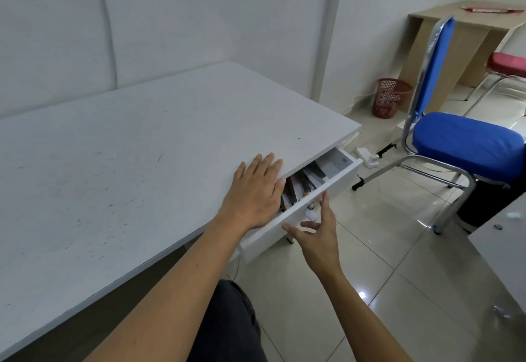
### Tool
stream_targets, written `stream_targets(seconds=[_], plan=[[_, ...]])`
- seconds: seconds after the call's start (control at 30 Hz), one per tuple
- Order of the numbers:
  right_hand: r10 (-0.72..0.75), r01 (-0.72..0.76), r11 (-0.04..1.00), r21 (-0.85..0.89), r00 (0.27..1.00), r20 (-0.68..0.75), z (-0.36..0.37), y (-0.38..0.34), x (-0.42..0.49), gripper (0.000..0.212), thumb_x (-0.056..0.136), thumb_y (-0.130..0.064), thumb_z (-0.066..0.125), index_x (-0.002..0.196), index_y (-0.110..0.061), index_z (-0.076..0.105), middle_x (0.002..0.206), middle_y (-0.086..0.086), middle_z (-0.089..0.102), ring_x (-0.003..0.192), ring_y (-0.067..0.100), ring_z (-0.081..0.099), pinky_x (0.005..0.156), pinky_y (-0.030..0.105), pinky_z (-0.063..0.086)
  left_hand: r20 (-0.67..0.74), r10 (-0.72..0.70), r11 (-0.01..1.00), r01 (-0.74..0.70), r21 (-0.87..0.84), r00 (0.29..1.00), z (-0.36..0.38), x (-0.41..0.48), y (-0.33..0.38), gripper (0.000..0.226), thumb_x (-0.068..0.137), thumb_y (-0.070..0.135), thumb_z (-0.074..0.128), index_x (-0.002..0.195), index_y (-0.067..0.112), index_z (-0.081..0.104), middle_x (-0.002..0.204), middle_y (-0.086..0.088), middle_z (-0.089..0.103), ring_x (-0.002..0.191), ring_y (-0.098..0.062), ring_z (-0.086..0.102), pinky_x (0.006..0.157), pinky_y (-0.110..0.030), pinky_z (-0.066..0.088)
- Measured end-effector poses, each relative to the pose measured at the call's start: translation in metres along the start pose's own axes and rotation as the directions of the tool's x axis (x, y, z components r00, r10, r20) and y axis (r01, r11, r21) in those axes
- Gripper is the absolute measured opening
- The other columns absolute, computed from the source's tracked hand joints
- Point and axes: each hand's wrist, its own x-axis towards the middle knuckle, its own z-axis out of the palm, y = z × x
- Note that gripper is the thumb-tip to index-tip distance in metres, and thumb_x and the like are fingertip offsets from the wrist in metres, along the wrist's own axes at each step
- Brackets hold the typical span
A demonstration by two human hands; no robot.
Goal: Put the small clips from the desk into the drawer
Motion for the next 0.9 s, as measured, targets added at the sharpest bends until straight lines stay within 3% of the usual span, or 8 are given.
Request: stream_targets(seconds=[0.13, 0.27, 0.43, 0.5, 0.6, 0.73, 0.83, 0.9], plan=[[-0.012, 0.015, 0.998, -0.068, 0.998, 0.057, 0.017, -0.026, 0.028, 0.116, 0.076, -0.031, 0.086, 0.16, -0.037, 0.006, 0.162, 0.004, 0.026, 0.13, 0.024, 0.051, 0.095, 0.025, 0.05, -0.004, 0.003, 1.0, -0.003, -0.003, 1.0, 0.0, -0.001, 0.0, 0.056, 0.103, 0.04, 0.014, 0.156, 0.022, 0.013, 0.165, 0.002, 0.006, 0.15, -0.017, -0.003, 0.12, -0.043, -0.001], [-0.002, 0.008, 0.997, -0.072, 0.996, 0.089, 0.03, -0.049, 0.051, 0.094, 0.083, -0.037, 0.076, 0.159, -0.031, 0.021, 0.158, 0.006, 0.037, 0.145, 0.023, 0.036, 0.111, 0.048, 0.042, -0.044, 0.011, 1.0, -0.01, 0.01, 0.999, 0.001, 0.0, 0.0, 0.054, 0.104, 0.037, 0.017, 0.155, 0.022, 0.018, 0.165, 0.001, 0.011, 0.15, -0.018, 0.001, 0.12, -0.042, 0.0], [0.099, -0.089, 0.994, -0.057, 0.968, 0.23, 0.039, -0.056, 0.063, 0.068, 0.092, -0.025, 0.065, 0.152, -0.032, 0.033, 0.145, 0.0, 0.057, 0.118, 0.022, 0.064, 0.103, 0.046, 0.05, -0.08, 0.015, 0.999, -0.011, 0.042, 0.997, 0.004, 0.003, -0.001, 0.052, 0.104, 0.034, 0.019, 0.154, 0.021, 0.02, 0.163, -0.001, 0.017, 0.15, -0.02, 0.005, 0.12, -0.043, 0.003], [0.152, -0.147, 0.988, -0.038, 0.943, 0.295, 0.035, -0.053, 0.068, 0.069, 0.094, -0.013, 0.06, 0.155, -0.031, 0.032, 0.149, -0.001, 0.053, 0.115, 0.022, 0.064, 0.099, 0.046, 0.054, -0.088, 0.02, 0.998, -0.015, 0.058, 0.996, 0.004, 0.003, 0.0, 0.053, 0.103, 0.034, 0.019, 0.154, 0.021, 0.02, 0.163, -0.001, 0.017, 0.15, -0.02, 0.006, 0.12, -0.042, 0.004], [0.229, -0.245, 0.969, -0.006, 0.899, 0.373, 0.025, -0.047, 0.068, 0.079, 0.091, 0.005, 0.054, 0.158, -0.03, 0.03, 0.16, -0.006, 0.038, 0.127, 0.022, 0.055, 0.094, 0.041, 0.057, -0.097, 0.015, 0.997, -0.008, 0.074, 0.995, 0.004, 0.005, 0.0, 0.053, 0.103, 0.034, 0.019, 0.154, 0.02, 0.02, 0.163, -0.001, 0.018, 0.149, -0.02, 0.008, 0.118, -0.043, 0.005], [0.245, -0.251, 0.968, -0.029, 0.904, 0.351, 0.011, -0.04, 0.054, 0.08, 0.09, 0.003, 0.061, 0.156, -0.032, 0.034, 0.149, -0.008, 0.046, 0.115, 0.02, 0.064, 0.078, 0.031, 0.058, -0.054, 0.016, 0.999, -0.014, 0.039, 0.998, 0.002, 0.003, -0.002, 0.054, 0.103, 0.035, 0.019, 0.155, 0.02, 0.02, 0.164, 0.0, 0.016, 0.15, -0.019, 0.006, 0.119, -0.042, 0.003], [0.273, -0.259, 0.962, -0.087, 0.883, 0.382, -0.001, -0.05, 0.045, 0.055, 0.092, -0.002, 0.056, 0.143, -0.023, 0.053, 0.134, -0.002, 0.064, 0.101, 0.019, 0.073, 0.087, 0.042, 0.059, -0.024, 0.022, 0.999, -0.024, -0.044, 0.999, -0.003, 0.003, -0.006, 0.053, 0.104, 0.034, 0.021, 0.155, 0.019, 0.02, 0.164, 0.001, 0.014, 0.15, -0.016, 0.004, 0.119, -0.04, 0.001], [0.276, -0.214, 0.959, -0.185, 0.853, 0.443, -0.008, -0.065, 0.039, 0.034, 0.095, -0.011, 0.055, 0.125, -0.024, 0.065, 0.121, -0.001, 0.072, 0.097, 0.016, 0.074, 0.09, 0.04, 0.059, -0.001, 0.029, 0.997, -0.029, -0.065, 1.0, -0.006, -0.005, -0.008, 0.054, 0.104, 0.035, 0.021, 0.155, 0.02, 0.019, 0.165, 0.003, 0.012, 0.15, -0.014, 0.004, 0.119, -0.037, 0.0]])
